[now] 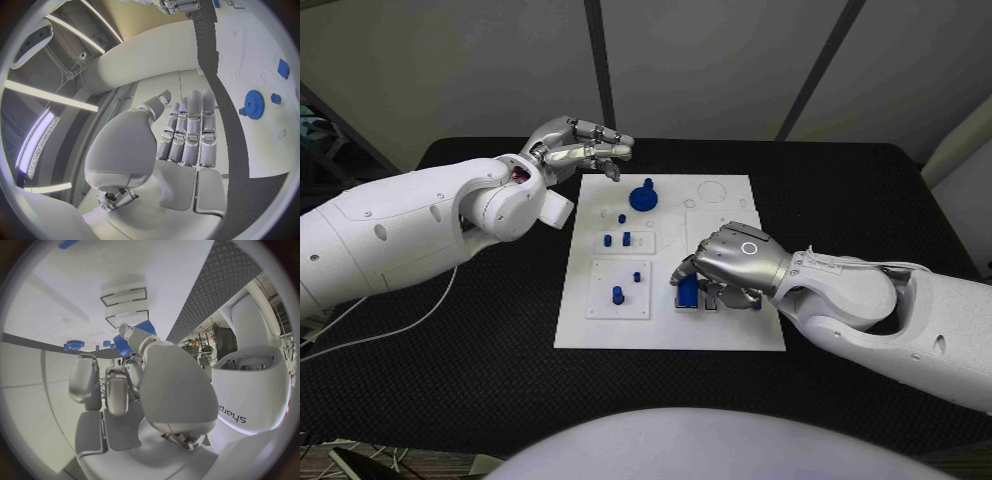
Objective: Assemble the parts on the task board
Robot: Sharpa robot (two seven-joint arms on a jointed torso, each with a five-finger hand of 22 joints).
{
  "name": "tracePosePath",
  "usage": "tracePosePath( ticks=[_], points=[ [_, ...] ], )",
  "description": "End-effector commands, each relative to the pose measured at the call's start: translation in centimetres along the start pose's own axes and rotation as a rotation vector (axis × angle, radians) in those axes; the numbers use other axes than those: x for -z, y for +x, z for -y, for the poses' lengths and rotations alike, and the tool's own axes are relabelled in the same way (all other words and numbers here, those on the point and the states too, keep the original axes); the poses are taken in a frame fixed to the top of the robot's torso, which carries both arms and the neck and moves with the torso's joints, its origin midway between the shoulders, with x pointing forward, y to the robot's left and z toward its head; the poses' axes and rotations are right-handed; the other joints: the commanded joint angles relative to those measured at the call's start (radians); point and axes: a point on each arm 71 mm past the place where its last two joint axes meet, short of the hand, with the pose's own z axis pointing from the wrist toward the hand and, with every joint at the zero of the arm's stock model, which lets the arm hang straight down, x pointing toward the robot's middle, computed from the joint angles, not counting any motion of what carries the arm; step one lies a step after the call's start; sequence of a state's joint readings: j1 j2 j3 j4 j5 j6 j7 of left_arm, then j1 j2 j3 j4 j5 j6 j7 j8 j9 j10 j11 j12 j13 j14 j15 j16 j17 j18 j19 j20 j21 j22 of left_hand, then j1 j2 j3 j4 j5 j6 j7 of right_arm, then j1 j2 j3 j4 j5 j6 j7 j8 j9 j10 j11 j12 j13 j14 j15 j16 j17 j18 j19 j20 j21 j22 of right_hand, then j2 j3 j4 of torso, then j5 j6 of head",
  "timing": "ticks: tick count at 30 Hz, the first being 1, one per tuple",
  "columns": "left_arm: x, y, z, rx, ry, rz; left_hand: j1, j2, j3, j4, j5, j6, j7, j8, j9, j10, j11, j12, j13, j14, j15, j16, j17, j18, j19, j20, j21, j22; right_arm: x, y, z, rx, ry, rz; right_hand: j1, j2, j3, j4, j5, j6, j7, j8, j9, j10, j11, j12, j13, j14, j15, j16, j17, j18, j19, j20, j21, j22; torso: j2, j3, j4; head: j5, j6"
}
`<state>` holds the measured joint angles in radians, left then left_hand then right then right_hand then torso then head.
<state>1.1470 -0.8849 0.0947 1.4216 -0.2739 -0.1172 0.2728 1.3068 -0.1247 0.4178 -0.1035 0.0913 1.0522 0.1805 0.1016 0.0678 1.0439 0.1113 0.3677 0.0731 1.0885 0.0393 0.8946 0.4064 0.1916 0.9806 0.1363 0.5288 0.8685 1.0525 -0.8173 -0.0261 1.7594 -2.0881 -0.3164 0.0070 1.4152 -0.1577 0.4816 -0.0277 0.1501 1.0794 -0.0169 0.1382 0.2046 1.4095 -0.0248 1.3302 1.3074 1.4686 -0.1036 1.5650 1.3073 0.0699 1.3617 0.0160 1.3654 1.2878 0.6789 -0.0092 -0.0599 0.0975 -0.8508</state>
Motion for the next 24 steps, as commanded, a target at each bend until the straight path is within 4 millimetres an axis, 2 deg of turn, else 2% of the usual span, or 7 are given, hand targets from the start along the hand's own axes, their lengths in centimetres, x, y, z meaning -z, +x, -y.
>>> tracePosePath(
  ticks=[1, 8, 24],
  points=[
    [-0.02, 0.14, 0.15, 0.004, 0.007, -0.008, -0.001, 0.01, -0.006, 0.001, -0.001, -0.006, -0.003, 0.002, -0.002, -0.006, 0.001, 0.007, -0.001, -0.006, 0.001, 0.005, -0.002, -0.012, 0.003, 0.007, -0.006, 0.0, -0.31, 0.14, 0.1, -0.025, 0.003, -0.014, -0.013, -0.001, -0.007, 0.002, -0.006, 0.073, 0.072, 0.003, 0.012, -0.004, 0.004, 0.002, 0.029, 0.102, 0.006, 0.006, 0.264, 0.001, 0.005, 0.002, 0.004, 0.002, 0.001, 0.0001, 0.0007, 0.003, -0.002],
    [-0.01, 0.13, 0.16, 0.004, 0.007, -0.008, -0.001, 0.01, -0.006, 0.001, -0.001, -0.006, -0.003, 0.002, -0.002, -0.006, 0.001, 0.007, -0.001, -0.006, 0.001, 0.005, -0.002, -0.012, 0.003, 0.007, -0.006, 0.0, -0.88, 0.51, 0.12, -0.036, -0.001, -0.032, -0.013, -0.001, -0.008, 0.002, -0.006, 0.073, 0.072, 0.002, 0.012, -0.005, 0.004, 0.0, 0.028, 0.102, 0.007, 0.006, 0.264, 0.002, 0.004, 0.002, 0.003, 0.001, 0.0, 0.0008, -0.0015, 0.005, -0.006],
    [-0.08, 0.12, 0.12, 0.004, 0.006, -0.008, -0.001, 0.01, -0.006, 0.001, -0.001, -0.006, -0.003, 0.002, -0.002, -0.006, 0.001, 0.007, -0.001, -0.006, 0.001, 0.005, -0.002, -0.012, 0.003, 0.007, -0.006, 0.0, -1.02, 0.97, 0.35, -0.045, -0.003, -0.067, -0.012, 0.0, -0.008, 0.0, -0.005, 0.07, 0.071, -0.001, 0.011, -0.009, 0.002, -0.004, 0.024, 0.102, 0.006, 0.006, 0.264, 0.003, 0.0, 0.003, -0.002, -0.005, -0.001, 0.0008, -0.0009, 0.005, -0.011]
  ],
)
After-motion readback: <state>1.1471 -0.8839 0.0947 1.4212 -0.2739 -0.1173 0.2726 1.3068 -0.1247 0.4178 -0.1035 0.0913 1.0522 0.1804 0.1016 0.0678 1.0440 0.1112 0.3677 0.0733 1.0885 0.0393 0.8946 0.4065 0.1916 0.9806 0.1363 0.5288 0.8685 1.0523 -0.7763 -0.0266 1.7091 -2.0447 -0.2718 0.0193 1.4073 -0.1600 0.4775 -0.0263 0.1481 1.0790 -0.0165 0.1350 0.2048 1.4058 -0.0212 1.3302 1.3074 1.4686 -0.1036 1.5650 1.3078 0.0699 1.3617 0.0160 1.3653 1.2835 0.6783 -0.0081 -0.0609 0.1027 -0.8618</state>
